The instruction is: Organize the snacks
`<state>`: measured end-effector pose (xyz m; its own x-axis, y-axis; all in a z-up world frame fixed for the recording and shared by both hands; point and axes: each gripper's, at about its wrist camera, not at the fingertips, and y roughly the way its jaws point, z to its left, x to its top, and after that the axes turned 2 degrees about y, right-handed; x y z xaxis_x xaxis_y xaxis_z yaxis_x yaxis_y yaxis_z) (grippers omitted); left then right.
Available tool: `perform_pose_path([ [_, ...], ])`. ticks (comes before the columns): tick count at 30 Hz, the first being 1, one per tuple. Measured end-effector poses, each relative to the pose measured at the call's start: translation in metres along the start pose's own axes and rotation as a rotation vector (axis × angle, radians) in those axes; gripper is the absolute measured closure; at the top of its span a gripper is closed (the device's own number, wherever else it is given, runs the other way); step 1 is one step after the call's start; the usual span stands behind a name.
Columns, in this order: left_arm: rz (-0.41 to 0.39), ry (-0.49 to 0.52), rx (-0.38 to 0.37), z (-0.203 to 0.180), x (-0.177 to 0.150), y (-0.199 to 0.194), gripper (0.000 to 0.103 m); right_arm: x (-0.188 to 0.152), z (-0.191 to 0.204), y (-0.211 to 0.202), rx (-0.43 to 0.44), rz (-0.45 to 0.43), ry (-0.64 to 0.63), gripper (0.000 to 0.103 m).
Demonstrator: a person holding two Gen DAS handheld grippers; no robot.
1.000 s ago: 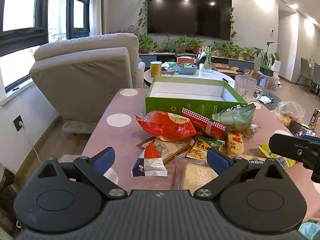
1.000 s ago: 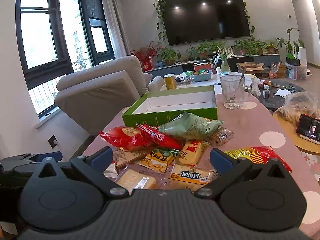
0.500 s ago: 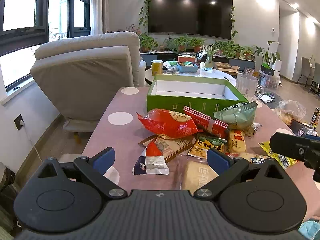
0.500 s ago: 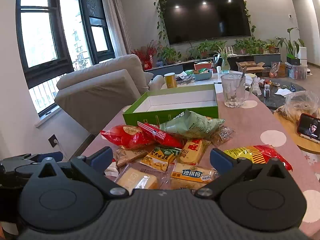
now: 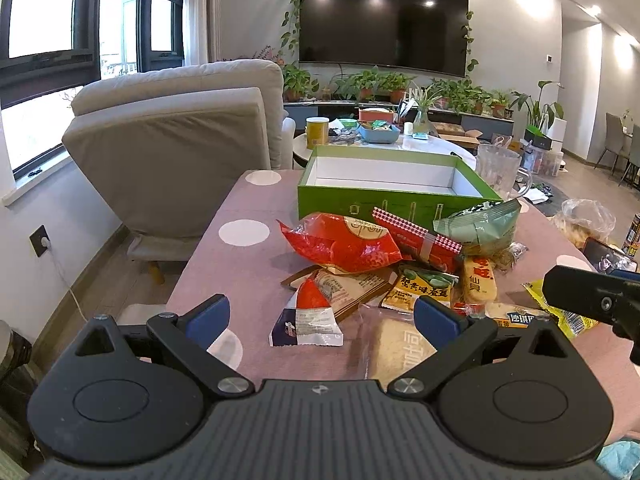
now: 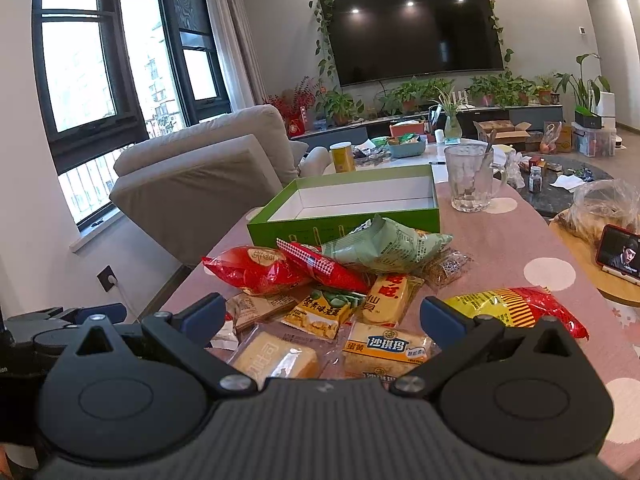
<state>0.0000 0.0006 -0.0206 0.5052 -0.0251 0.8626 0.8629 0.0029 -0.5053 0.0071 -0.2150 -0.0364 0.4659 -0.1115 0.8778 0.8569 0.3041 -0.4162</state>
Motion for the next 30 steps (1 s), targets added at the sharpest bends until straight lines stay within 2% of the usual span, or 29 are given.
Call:
perform_pose_path([
  [30, 0.000, -0.003, 0.008, 0.0073, 0.0018, 0.0034, 0.004, -0.0018, 0.0024, 0.0070, 0.002, 0.026, -0.006, 0.024],
])
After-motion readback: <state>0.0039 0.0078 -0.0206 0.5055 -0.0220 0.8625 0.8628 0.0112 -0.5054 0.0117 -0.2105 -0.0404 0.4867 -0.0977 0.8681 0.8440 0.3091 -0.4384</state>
